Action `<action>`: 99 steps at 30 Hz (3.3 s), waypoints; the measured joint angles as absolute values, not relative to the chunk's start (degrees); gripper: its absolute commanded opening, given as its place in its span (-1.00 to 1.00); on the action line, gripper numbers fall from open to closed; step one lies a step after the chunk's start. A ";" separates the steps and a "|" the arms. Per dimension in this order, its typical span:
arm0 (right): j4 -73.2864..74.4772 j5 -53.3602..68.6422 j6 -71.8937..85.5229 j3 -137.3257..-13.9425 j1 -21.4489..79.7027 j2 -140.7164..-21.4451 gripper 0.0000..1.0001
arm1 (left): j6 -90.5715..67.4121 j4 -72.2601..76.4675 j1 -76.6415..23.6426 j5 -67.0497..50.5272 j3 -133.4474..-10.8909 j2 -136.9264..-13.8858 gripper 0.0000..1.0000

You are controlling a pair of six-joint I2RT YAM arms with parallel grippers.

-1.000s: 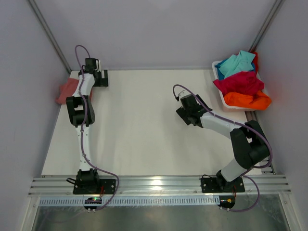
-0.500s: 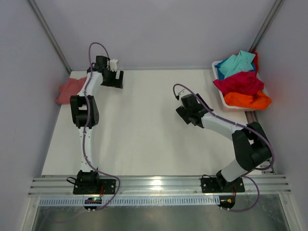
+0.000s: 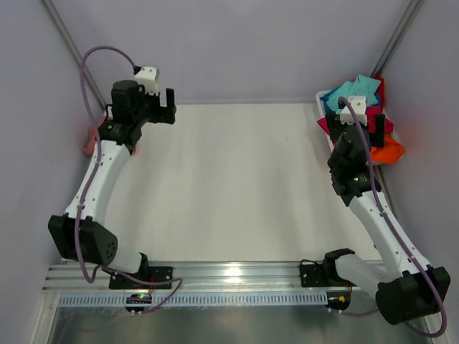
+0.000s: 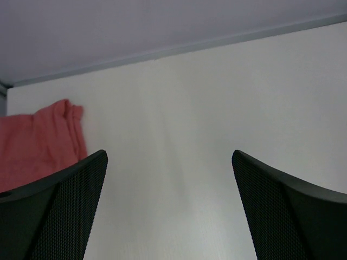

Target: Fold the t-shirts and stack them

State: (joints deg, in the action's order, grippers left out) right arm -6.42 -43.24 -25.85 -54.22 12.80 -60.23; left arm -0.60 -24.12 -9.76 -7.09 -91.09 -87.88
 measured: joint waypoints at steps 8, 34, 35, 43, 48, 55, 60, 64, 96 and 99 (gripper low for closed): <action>-1.19 -31.62 -23.51 -44.29 12.49 -57.45 0.99 | 1.98 -21.19 -8.60 9.96 -72.31 -78.30 0.98; -15.92 -45.15 2.07 -34.15 2.44 -68.86 0.98 | -4.05 -0.23 2.07 4.21 -45.43 -66.59 0.98; -16.84 -44.60 1.83 -33.21 2.28 -69.04 0.98 | -4.03 0.34 2.07 3.92 -45.43 -67.20 0.98; -24.88 -36.21 -1.52 -25.12 2.24 -69.01 0.97 | -3.92 5.91 2.46 3.11 -41.78 -72.23 0.98; -29.39 -30.89 -3.90 -21.69 2.24 -66.87 0.88 | -3.84 9.19 2.83 3.07 -38.39 -73.38 0.98; -36.23 -21.43 -6.94 -16.58 2.24 -63.33 0.82 | -3.77 16.71 2.83 2.98 -35.62 -73.80 0.98; -37.41 -15.66 -8.75 -16.10 2.24 -63.24 0.83 | -3.79 20.51 2.83 2.48 -32.86 -74.67 0.98; -37.89 -13.65 -9.17 -16.10 2.24 -63.24 0.85 | -3.81 23.07 2.83 2.37 -32.12 -75.48 0.98; -43.97 -3.60 -12.40 -11.25 2.24 -65.30 0.99 | -2.98 25.30 3.46 -1.52 -29.19 -73.43 0.98; -44.01 -3.60 -12.40 -11.25 2.24 -65.60 0.99 | -3.36 28.36 3.51 -4.78 -27.59 -72.95 0.98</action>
